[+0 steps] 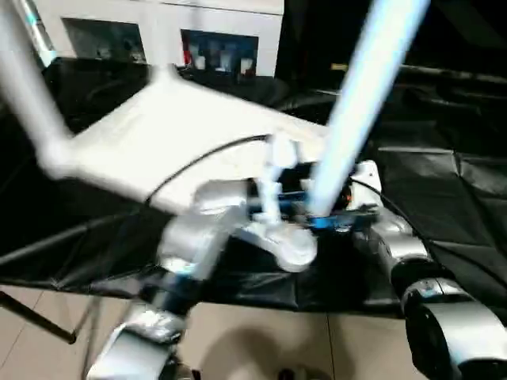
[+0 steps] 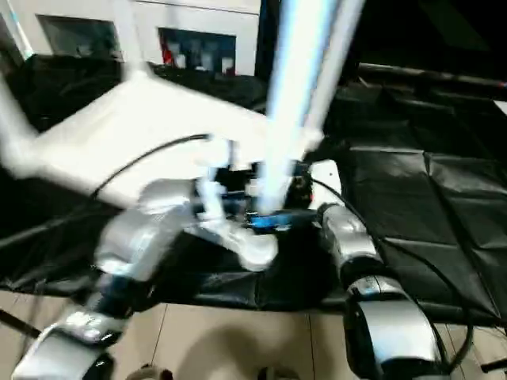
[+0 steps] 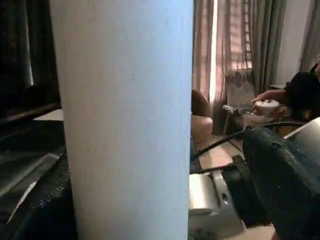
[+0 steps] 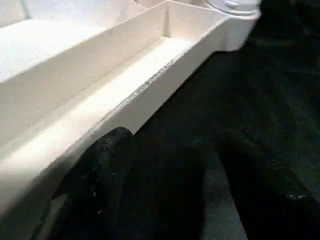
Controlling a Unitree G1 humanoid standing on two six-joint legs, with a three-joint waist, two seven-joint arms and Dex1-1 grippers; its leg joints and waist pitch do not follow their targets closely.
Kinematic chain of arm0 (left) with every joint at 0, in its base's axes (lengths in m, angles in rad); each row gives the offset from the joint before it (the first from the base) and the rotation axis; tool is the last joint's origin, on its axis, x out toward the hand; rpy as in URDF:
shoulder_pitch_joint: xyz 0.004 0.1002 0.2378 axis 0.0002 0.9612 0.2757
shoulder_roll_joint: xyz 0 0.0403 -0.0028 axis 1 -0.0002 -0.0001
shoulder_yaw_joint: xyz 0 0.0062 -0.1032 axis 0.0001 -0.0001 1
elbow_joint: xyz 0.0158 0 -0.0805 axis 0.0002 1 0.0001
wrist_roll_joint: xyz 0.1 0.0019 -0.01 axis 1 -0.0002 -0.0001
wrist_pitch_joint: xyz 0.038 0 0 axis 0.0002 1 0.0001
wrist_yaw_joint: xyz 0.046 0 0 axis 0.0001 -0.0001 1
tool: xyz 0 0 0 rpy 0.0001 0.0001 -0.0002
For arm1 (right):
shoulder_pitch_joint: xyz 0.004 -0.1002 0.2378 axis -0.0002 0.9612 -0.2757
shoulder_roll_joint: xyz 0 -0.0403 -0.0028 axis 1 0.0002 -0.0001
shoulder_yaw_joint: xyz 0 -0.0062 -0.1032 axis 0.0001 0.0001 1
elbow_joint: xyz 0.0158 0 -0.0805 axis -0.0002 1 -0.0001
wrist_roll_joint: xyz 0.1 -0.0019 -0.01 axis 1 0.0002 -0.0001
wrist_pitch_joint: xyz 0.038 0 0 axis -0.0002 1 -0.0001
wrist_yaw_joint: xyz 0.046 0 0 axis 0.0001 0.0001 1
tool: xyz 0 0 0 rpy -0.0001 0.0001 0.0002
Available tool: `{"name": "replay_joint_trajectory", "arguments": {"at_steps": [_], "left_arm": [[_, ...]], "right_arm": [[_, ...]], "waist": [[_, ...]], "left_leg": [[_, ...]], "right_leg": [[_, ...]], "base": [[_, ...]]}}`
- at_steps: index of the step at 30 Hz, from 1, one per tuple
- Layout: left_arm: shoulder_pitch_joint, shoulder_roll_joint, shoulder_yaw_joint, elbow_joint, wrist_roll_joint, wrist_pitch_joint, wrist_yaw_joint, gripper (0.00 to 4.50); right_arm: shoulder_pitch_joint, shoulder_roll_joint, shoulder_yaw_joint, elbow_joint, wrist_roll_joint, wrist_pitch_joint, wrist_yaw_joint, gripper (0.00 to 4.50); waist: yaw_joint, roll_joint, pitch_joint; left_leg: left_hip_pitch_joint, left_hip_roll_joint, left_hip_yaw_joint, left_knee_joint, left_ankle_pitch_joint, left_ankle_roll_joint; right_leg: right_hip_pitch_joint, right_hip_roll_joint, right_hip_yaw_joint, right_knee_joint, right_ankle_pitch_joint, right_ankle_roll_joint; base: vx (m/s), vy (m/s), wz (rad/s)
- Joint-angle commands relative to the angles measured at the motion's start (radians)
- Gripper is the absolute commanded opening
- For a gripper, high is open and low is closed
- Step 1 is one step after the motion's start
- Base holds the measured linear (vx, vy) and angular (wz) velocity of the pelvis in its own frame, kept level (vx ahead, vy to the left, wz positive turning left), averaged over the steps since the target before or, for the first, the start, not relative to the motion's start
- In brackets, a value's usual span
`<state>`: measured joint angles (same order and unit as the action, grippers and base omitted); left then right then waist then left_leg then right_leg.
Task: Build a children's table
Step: Rotate table base
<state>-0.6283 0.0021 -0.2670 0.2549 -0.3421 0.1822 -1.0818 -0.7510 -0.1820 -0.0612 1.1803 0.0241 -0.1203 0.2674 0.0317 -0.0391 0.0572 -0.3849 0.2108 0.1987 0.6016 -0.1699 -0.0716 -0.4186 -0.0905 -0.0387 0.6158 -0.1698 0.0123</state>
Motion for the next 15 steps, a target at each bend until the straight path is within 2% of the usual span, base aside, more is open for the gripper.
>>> {"name": "replay_joint_trajectory", "arguments": {"at_steps": [1,3,5,8,9,11,12,13,14,15], "left_arm": [[-0.027,-0.020,-0.026,0.035,0.028,-0.033,0.012,4.48],[-0.035,-0.020,-0.026,0.056,0.044,-0.049,0.026,4.48],[-0.071,-0.010,-0.021,0.146,0.113,-0.108,0.101,4.48],[-0.111,0.019,-0.013,0.250,0.188,-0.160,0.189,4.48],[-0.126,0.052,-0.019,0.303,0.236,-0.188,0.224,4.48],[-0.132,0.065,-0.019,0.331,0.253,-0.202,0.239,4.48],[-0.136,0.074,-0.016,0.355,0.263,-0.217,0.249,4.48],[-0.137,0.080,-0.009,0.370,0.261,-0.224,0.249,4.48],[-0.137,0.083,0.000,0.388,0.252,-0.238,0.232,4.48],[-0.134,0.088,0.007,0.399,0.242,-0.249,0.209,4.48]], "right_arm": [[-0.023,0.025,0.018,0.000,-0.014,-0.022,0.040,3.06],[-0.022,0.025,0.023,0.001,-0.021,-0.025,0.040,3.06],[-0.025,0.018,0.024,0.008,-0.034,-0.031,0.009,3.06],[-0.032,-0.004,0.006,0.018,-0.028,-0.031,-0.030,3.06],[-0.033,-0.028,-0.007,0.015,-0.016,-0.036,-0.020,3.06],[-0.030,-0.041,-0.012,0.010,-0.011,-0.040,-0.004,3.06],[-0.025,-0.053,-0.016,0.002,-0.005,-0.046,0.017,3.06],[-0.019,-0.065,-0.019,-0.008,0.001,-0.051,0.042,3.06],[-0.010,-0.079,-0.021,-0.023,0.004,-0.058,0.074,3.06],[0.000,-0.092,-0.021,-0.039,0.008,-0.065,0.110,3.06]], "waist": [[0.007,0.000,-0.079],[0.007,0.001,-0.081],[0.006,0.002,-0.080],[0.007,0.000,-0.081],[0.010,-0.007,-0.080],[0.012,-0.007,-0.078],[0.012,-0.011,-0.078],[0.014,-0.010,-0.077],[0.012,-0.015,-0.078],[0.015,-0.014,-0.080]], "left_leg": [[0.014,0.011,-0.001,-0.060,-0.185,0.077],[0.016,0.011,-0.001,-0.059,-0.187,0.077],[0.017,0.010,0.000,-0.059,-0.188,0.079],[0.020,0.009,-0.003,-0.061,-0.207,0.069],[0.016,0.010,-0.004,-0.062,-0.201,0.066],[0.019,0.010,-0.002,-0.062,-0.215,0.065],[0.018,0.009,-0.002,-0.061,-0.218,0.065],[0.016,0.010,-0.003,-0.062,-0.214,0.063],[0.014,0.007,-0.002,-0.061,-0.217,0.065],[0.015,0.006,-0.001,-0.059,-0.206,0.073]], "right_leg": [[0.063,-0.031,0.024,-0.055,-0.070,-0.285],[0.062,-0.030,0.023,-0.056,-0.067,-0.285],[0.060,-0.027,0.023,-0.057,-0.065,-0.284],[0.060,-0.029,0.022,-0.062,-0.113,-0.261],[0.062,-0.032,0.021,-0.062,-0.126,-0.258],[0.057,-0.031,0.021,-0.065,-0.146,-0.255],[0.059,-0.031,0.021,-0.065,-0.154,-0.251],[0.060,-0.034,0.021,-0.065,-0.163,-0.246],[0.060,-0.033,0.020,-0.067,-0.172,-0.243],[0.060,-0.033,0.021,-0.066,-0.165,-0.246]], "base": [[0.000,0.000,0.00],[0.000,0.000,0.00],[0.000,0.000,0.00],[0.000,0.000,0.00],[0.000,0.000,0.00],[0.000,0.000,0.00],[0.000,0.000,0.00],[0.000,0.000,0.00],[0.000,0.000,0.00],[0.000,0.000,0.00]]}}
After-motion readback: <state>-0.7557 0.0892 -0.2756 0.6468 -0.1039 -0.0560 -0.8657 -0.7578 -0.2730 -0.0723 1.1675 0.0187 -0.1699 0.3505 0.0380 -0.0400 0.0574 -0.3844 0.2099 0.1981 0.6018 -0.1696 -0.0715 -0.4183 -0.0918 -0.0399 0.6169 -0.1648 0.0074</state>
